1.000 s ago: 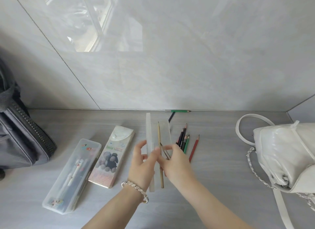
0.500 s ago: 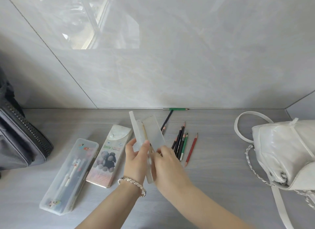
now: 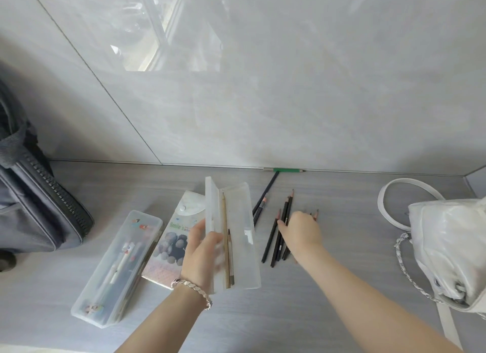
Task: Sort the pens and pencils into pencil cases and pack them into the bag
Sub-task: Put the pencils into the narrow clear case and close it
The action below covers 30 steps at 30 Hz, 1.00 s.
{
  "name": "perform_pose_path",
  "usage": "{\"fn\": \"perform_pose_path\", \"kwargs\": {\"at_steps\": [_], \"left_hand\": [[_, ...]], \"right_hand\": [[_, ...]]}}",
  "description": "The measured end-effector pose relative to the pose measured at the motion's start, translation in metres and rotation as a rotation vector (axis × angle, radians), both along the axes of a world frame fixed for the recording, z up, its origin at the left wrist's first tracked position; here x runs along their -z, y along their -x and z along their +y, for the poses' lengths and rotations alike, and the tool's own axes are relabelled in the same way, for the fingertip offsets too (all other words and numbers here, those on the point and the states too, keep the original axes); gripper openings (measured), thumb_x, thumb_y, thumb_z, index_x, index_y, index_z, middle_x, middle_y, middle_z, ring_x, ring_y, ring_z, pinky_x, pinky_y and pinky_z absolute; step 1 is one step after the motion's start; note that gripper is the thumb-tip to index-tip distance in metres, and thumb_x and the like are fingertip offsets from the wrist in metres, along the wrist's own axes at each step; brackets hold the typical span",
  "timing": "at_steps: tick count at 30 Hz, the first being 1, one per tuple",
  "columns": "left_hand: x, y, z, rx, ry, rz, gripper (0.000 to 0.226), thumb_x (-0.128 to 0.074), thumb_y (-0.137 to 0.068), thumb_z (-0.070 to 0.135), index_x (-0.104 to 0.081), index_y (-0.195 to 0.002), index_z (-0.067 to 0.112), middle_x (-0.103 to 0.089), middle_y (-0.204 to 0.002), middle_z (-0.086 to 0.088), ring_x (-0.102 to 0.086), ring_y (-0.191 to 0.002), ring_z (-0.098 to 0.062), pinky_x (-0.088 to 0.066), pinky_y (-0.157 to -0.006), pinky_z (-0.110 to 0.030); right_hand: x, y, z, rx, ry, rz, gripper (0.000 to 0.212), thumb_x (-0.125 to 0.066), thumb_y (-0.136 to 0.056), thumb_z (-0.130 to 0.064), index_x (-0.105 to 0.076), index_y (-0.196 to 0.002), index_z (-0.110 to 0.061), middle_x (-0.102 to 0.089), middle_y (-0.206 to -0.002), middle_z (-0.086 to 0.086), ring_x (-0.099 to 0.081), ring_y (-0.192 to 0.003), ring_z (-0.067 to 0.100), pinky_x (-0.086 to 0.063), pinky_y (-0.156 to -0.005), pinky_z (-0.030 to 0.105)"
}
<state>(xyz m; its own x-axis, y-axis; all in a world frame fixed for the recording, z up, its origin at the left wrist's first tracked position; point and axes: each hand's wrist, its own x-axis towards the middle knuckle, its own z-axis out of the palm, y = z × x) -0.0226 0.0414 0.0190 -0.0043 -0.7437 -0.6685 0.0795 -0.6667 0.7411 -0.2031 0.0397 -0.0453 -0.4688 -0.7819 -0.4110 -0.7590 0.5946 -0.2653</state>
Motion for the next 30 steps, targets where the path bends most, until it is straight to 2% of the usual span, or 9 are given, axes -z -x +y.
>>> {"fn": "perform_pose_path", "kwargs": {"at_steps": [4,12,15,18,21,23,25,27,30], "left_hand": [[0.002,-0.002,0.0,0.013,-0.006,-0.07,0.045,-0.05,-0.061,0.027,-0.055,-0.104,0.035,-0.055,-0.08,0.005,-0.053,-0.076,-0.015,-0.041,-0.062,-0.029],[-0.003,0.004,0.001,0.052,0.046,-0.102,0.034,-0.05,-0.086,0.013,-0.051,-0.118,0.026,-0.057,-0.086,0.004,-0.055,-0.079,-0.015,-0.042,-0.07,-0.032],[-0.001,0.003,0.003,0.066,0.058,-0.121,0.035,-0.05,-0.086,0.015,-0.05,-0.118,0.028,-0.059,-0.084,0.003,-0.055,-0.081,-0.018,-0.044,-0.073,-0.034],[-0.002,0.007,0.005,0.107,0.073,-0.165,0.04,-0.055,-0.081,0.02,-0.047,-0.12,0.028,-0.054,-0.076,0.002,-0.052,-0.076,-0.02,-0.044,-0.076,-0.038],[-0.006,0.015,0.009,0.162,0.084,-0.188,0.039,-0.054,-0.086,0.021,-0.043,-0.122,0.03,-0.052,-0.082,-0.001,-0.052,-0.079,-0.019,-0.047,-0.082,-0.042],[-0.012,0.021,0.012,0.187,0.093,-0.173,0.033,-0.056,-0.086,0.023,-0.043,-0.115,0.035,-0.053,-0.082,-0.002,-0.051,-0.076,-0.019,-0.046,-0.079,-0.041],[-0.016,0.026,0.015,0.197,0.119,-0.174,0.03,-0.06,-0.083,0.028,-0.043,-0.104,0.04,-0.058,-0.087,-0.004,-0.054,-0.074,-0.017,-0.047,-0.084,-0.042],[-0.02,0.028,0.018,0.207,0.134,-0.192,0.03,-0.058,-0.086,0.024,-0.04,-0.105,0.039,-0.059,-0.089,-0.006,-0.054,-0.074,-0.015,-0.048,-0.086,-0.044],[-0.026,0.029,0.02,0.208,0.134,-0.176,0.023,-0.054,-0.089,0.019,-0.044,-0.097,0.038,-0.054,-0.077,-0.006,-0.051,-0.068,-0.019,-0.048,-0.07,-0.037]], "right_hand": [[0.002,-0.005,-0.011,0.051,-0.039,0.022,0.031,-0.05,-0.091,-0.03,-0.063,-0.099,-0.004,-0.065,-0.108,0.014,-0.06,-0.104,0.03,-0.047,-0.079,0.03],[0.001,-0.008,-0.008,-0.044,-0.096,0.07,0.029,-0.041,-0.091,-0.024,-0.064,-0.098,-0.007,-0.069,-0.103,0.011,-0.063,-0.095,0.027,-0.046,-0.074,0.027],[-0.023,-0.007,-0.005,0.057,0.089,-0.118,0.028,-0.035,-0.093,-0.022,-0.056,-0.083,-0.005,-0.063,-0.081,0.011,-0.055,-0.076,0.029,-0.037,-0.063,0.029],[-0.064,-0.012,-0.001,0.1,0.274,-0.367,0.032,-0.038,-0.093,-0.025,-0.036,-0.063,-0.015,-0.045,-0.059,0.001,-0.043,-0.056,0.02,-0.028,-0.05,0.03],[-0.093,-0.031,0.014,-0.118,0.15,-0.53,0.029,-0.04,-0.094,-0.028,-0.039,-0.067,-0.019,-0.046,-0.06,-0.003,-0.048,-0.05,0.013,-0.034,-0.042,0.02],[-0.09,-0.044,0.019,-0.194,0.105,-0.559,0.022,-0.042,-0.095,-0.028,-0.047,-0.08,-0.012,-0.055,-0.07,0.003,-0.06,-0.056,0.02,-0.047,-0.047,0.024],[-0.08,-0.051,0.019,-0.208,0.098,-0.454,0.021,-0.045,-0.094,-0.027,-0.048,-0.09,-0.007,-0.057,-0.082,0.011,-0.063,-0.067,0.028,-0.053,-0.057,0.034],[-0.074,-0.053,0.017,-0.234,0.119,-0.322,0.023,-0.049,-0.093,-0.028,-0.049,-0.103,-0.006,-0.056,-0.088,0.012,-0.059,-0.077,0.026,-0.044,-0.056,0.031],[-0.067,-0.051,0.018,-0.251,0.23,-0.243,0.038,-0.051,-0.093,-0.029,-0.042,-0.123,-0.006,-0.059,-0.107,0.013,-0.059,-0.096,0.027,-0.037,-0.066,0.027]]}}
